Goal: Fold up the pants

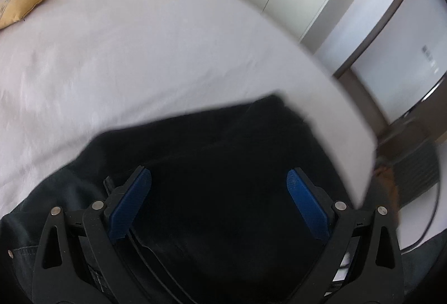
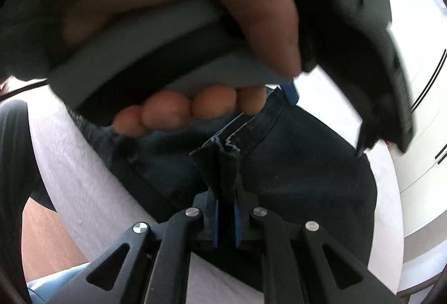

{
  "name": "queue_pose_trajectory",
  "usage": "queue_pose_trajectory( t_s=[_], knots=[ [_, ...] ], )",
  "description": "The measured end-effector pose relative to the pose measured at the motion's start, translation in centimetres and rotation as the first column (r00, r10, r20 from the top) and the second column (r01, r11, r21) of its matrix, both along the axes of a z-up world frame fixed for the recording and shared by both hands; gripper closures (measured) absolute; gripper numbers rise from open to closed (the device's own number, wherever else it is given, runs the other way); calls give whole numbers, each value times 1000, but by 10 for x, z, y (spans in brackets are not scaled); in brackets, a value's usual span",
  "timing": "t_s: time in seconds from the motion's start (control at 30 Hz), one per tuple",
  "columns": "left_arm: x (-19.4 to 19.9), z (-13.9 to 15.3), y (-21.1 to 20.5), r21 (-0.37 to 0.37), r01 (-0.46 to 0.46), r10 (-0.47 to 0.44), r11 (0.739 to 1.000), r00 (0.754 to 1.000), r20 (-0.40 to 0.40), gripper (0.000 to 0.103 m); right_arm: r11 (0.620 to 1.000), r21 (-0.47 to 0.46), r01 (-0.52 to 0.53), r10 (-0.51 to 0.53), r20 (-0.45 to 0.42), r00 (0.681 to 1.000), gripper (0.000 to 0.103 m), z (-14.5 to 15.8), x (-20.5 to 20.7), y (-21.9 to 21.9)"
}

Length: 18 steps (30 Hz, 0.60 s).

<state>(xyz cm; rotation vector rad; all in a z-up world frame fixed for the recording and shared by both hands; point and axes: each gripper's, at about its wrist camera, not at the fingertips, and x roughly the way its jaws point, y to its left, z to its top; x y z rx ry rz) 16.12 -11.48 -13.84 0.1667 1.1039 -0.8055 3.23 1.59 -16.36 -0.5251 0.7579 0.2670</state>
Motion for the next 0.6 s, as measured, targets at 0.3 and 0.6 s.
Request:
queue_pose_trajectory(
  t_s=[0.3, 0.6],
  knots=[
    [-15, -17, 7, 54, 29, -31, 998, 999, 33, 4, 990, -121, -74, 84, 83, 993, 92, -9, -22, 14],
    [-22, -16, 25, 58, -6, 3, 998, 999, 46, 4, 993, -70, -94, 98, 68, 993, 92, -5, -33, -1]
  ],
)
